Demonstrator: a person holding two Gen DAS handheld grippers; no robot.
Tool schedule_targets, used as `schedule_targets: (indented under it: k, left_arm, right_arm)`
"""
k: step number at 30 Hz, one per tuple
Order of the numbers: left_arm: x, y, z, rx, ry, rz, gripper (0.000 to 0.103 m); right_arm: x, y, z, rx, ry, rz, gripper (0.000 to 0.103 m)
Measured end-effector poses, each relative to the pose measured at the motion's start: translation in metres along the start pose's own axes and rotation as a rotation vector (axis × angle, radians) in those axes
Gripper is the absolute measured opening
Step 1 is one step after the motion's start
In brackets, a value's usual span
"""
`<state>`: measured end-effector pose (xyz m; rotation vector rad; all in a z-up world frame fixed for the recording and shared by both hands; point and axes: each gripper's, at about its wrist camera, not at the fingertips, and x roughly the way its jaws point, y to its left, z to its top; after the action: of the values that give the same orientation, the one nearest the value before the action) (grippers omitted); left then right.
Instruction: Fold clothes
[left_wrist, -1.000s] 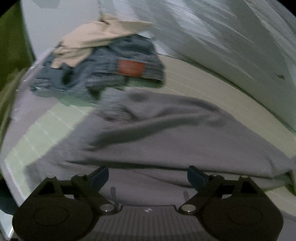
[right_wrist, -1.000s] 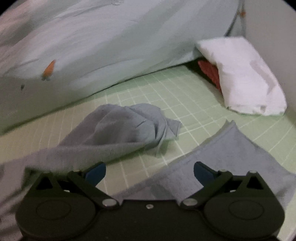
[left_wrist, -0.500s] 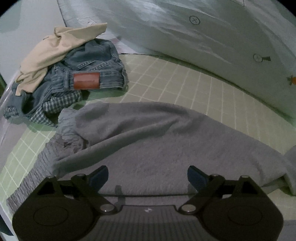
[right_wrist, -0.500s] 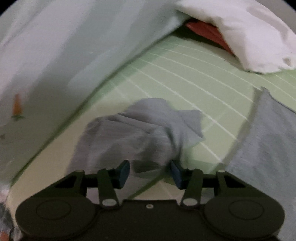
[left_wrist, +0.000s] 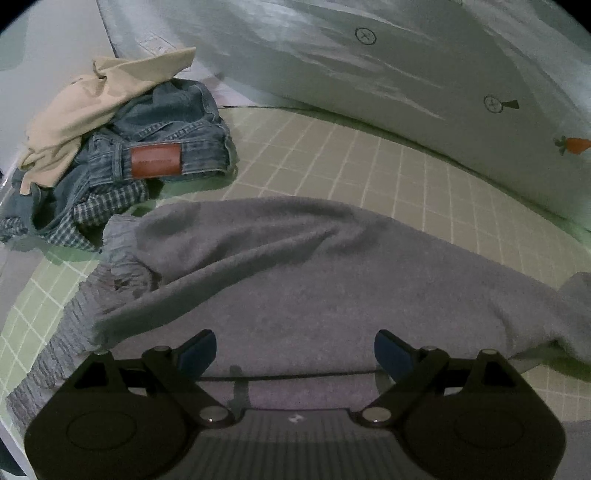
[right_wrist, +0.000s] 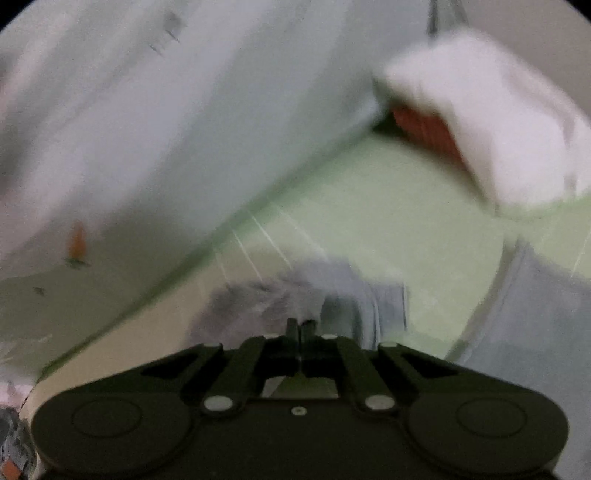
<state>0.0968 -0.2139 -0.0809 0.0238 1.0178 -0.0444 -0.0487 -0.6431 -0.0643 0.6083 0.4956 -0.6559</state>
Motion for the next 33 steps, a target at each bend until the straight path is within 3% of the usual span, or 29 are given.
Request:
schedule_targets:
  k: [6, 12, 15, 17, 18, 20, 21, 25, 33]
  left_arm:
    - [0.007, 0.01, -0.002, -0.021, 0.022, 0.008, 0.092]
    - [0.012, 0.02, 0.007, -0.049, 0.013, 0.013, 0.092]
    - [0.013, 0.023, 0.016, -0.049, -0.004, 0.022, 0.092]
    - [0.012, 0.025, 0.019, -0.044, -0.016, 0.031, 0.092]
    - [0.012, 0.025, 0.019, -0.042, -0.022, 0.037, 0.092]
    - [0.011, 0.025, 0.019, -0.049, -0.024, 0.05, 0.093]
    - [0.013, 0.025, 0.017, -0.056, -0.016, 0.053, 0.093]
    - [0.022, 0.018, 0.011, -0.037, 0.042, 0.041, 0.093]
    - [0.023, -0.018, 0.011, 0.075, 0.054, 0.016, 0.093]
  right_arm:
    - [-0.063, 0.018, 0.017, -0.13, -0.129, 0.019, 0.001]
    - [-0.019, 0.048, 0.058, -0.241, -0.159, 0.03, 0.001]
    - [0.021, 0.066, 0.089, -0.234, -0.141, 0.087, 0.002]
    - [0.048, 0.078, 0.11, -0.225, -0.127, 0.128, 0.019]
    - [0.061, 0.084, 0.121, -0.221, -0.12, 0.148, 0.05]
    - [0.077, 0.086, 0.129, -0.212, -0.131, 0.163, 0.073]
    - [0.077, 0.079, 0.123, -0.217, -0.138, 0.137, 0.073]
    - [0.094, 0.034, 0.081, -0.232, 0.005, -0.045, 0.073]
    - [0.117, 0.002, 0.058, -0.215, 0.127, -0.074, 0.077]
